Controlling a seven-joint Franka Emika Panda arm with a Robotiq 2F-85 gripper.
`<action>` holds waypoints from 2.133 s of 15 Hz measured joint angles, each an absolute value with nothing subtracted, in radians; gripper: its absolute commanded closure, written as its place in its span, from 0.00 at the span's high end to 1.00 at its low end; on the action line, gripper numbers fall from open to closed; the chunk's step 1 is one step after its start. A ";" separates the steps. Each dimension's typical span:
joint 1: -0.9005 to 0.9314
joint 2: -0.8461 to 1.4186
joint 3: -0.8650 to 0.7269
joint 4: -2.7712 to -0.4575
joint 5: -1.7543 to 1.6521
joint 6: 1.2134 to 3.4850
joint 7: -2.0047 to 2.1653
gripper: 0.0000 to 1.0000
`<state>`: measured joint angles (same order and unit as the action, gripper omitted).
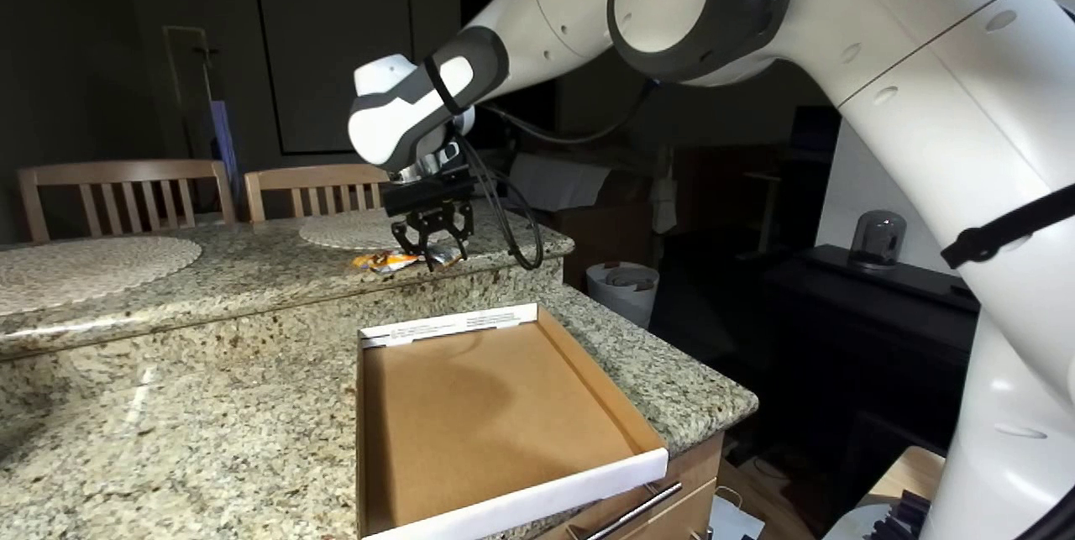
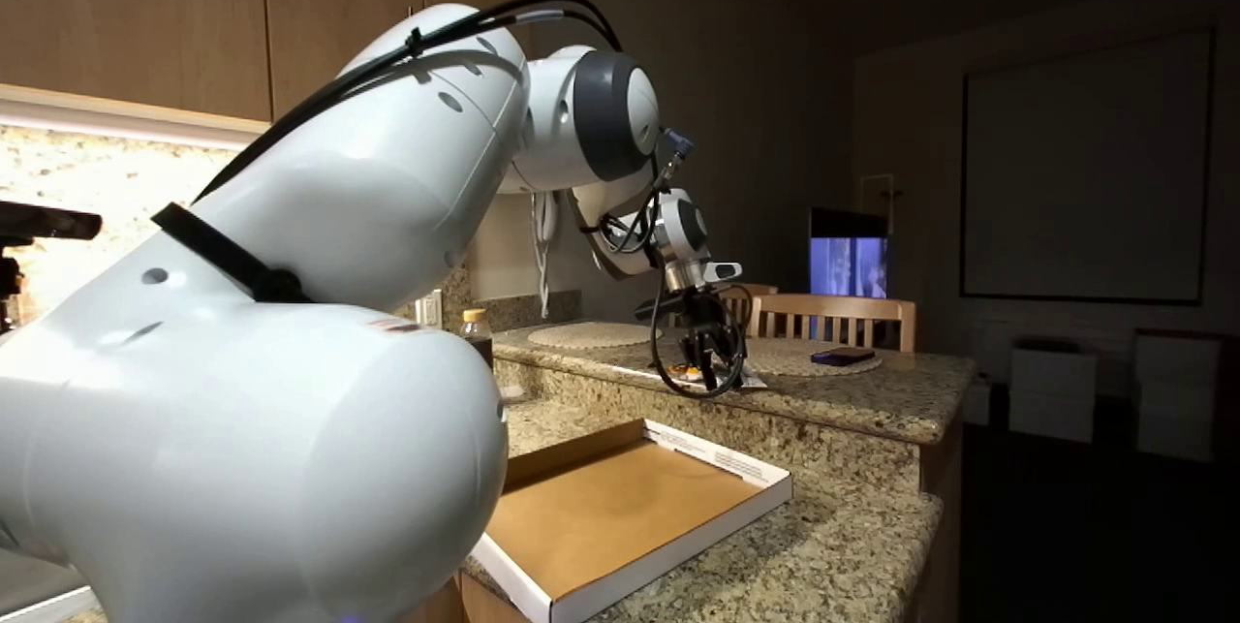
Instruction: Put the two orange sachets on the box, one at a time
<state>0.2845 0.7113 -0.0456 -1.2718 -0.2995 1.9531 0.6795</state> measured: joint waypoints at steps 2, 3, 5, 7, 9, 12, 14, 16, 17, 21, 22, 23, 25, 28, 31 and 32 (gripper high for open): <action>0.287 0.718 -0.047 -1.257 -0.300 1.943 0.679 0.20; 0.290 0.721 -0.047 -1.250 -0.300 1.934 0.679 0.13; 0.294 0.729 -0.047 -1.233 -0.300 1.912 0.679 0.07; 0.296 0.738 -0.047 -1.216 -0.299 1.890 0.679 0.03; 0.297 0.749 -0.047 -1.196 -0.299 1.868 0.679 0.04; 0.296 0.769 -0.047 -1.160 -0.298 1.842 0.679 0.07; 0.296 0.777 -0.047 -1.142 -0.298 1.841 0.679 0.32; 0.297 0.784 -0.047 -1.128 -0.298 1.841 0.679 0.43; 0.297 0.786 -0.047 -1.125 -0.298 1.841 0.679 0.50; 0.302 0.794 -0.050 -1.123 -0.298 1.841 0.679 0.76; 0.304 0.797 -0.053 -1.122 -0.298 1.841 0.679 0.81; 0.304 0.802 -0.055 -1.117 -0.298 1.841 0.679 0.87; 0.304 0.817 -0.062 -1.102 -0.298 1.841 0.679 0.98; 0.304 0.830 -0.074 -1.080 -0.298 1.831 0.679 0.67; 0.304 0.834 -0.076 -1.068 -0.298 1.825 0.679 0.52; 0.304 0.836 -0.077 -1.060 -0.298 1.825 0.679 0.45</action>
<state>0.3044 0.8361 -0.0770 -1.0605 -0.2983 1.8254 0.6792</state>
